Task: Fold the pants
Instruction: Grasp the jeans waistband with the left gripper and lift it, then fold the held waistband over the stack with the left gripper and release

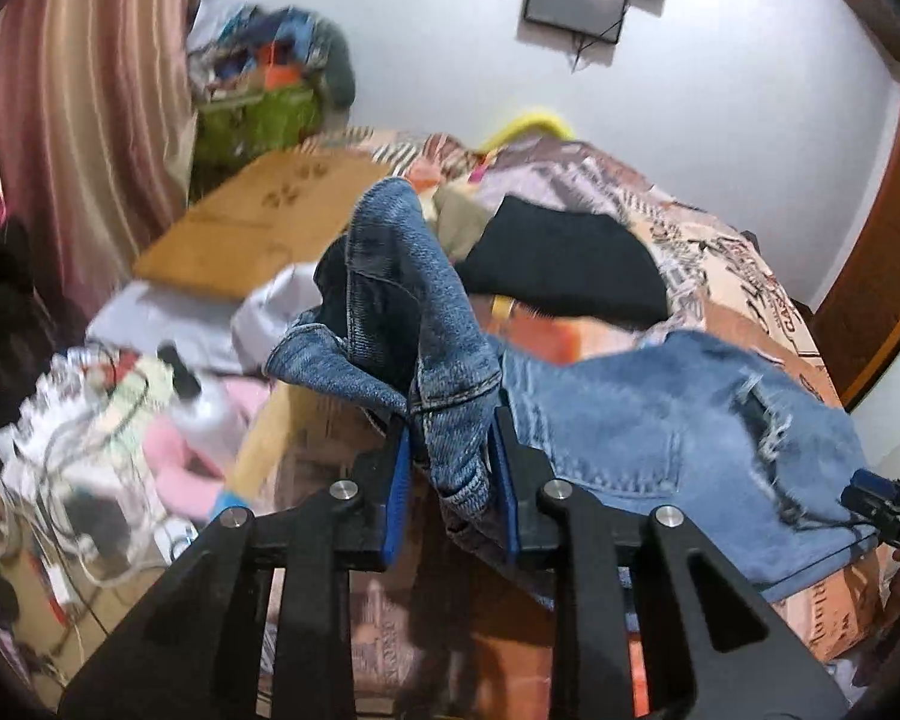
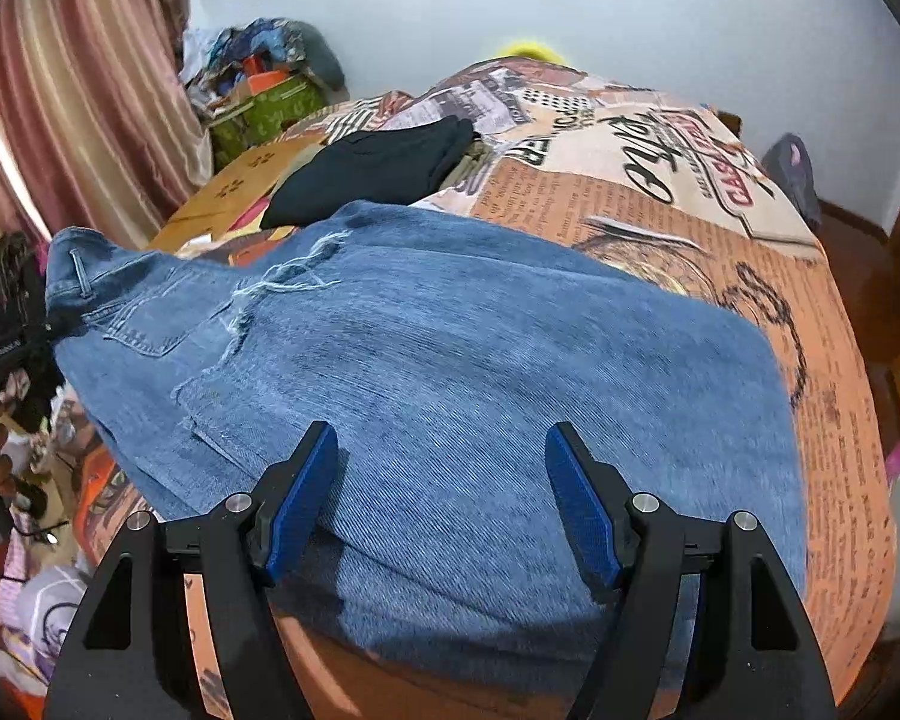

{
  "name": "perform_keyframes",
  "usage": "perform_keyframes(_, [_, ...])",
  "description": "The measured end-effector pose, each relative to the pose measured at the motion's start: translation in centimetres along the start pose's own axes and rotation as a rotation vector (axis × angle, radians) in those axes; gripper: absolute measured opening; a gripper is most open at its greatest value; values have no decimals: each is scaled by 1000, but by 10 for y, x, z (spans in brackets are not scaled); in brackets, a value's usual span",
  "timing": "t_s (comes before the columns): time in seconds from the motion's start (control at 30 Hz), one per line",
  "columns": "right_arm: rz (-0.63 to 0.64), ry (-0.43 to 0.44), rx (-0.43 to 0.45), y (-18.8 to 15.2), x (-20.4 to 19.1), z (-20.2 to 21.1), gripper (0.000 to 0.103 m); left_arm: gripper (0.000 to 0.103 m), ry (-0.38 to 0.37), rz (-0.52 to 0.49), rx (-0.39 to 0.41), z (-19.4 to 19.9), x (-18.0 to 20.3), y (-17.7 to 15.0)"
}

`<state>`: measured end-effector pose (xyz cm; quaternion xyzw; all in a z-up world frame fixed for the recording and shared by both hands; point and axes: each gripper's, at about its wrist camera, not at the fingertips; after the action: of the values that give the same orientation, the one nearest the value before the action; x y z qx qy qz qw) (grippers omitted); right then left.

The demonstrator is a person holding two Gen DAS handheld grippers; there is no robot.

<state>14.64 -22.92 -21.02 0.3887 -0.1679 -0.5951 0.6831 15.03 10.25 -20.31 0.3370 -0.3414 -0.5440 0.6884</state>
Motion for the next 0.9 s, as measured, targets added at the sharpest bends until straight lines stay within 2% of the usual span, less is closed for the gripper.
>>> perform_keyframes(0.13, [-34,-28,22,-1,19,14,68,24,-7,-71,65,13,20,21])
perform_keyframes(0.37, [-105,-134,71,-5,68,46,68,24,-80,-182,173,33,76,60])
perform_keyframes(0.47, [-139,-159,65,-13,89,51,68,24,-125,-218,201,38,98,71])
perform_keyframes(0.63, [-184,-133,1,-30,107,39,69,23,-192,-273,224,44,144,81])
perform_keyframes(0.9, [-180,-76,6,-36,110,38,71,21,-285,-342,238,49,215,91])
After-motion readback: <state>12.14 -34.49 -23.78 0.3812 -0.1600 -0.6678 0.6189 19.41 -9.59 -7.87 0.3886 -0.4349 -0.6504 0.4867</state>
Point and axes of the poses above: each gripper's, at about its wrist camera, not at the fingertips, and z roughly against the way its jaws point, x to its right, y to its top, and after that the axes turned 10 degrees about x, right-handed
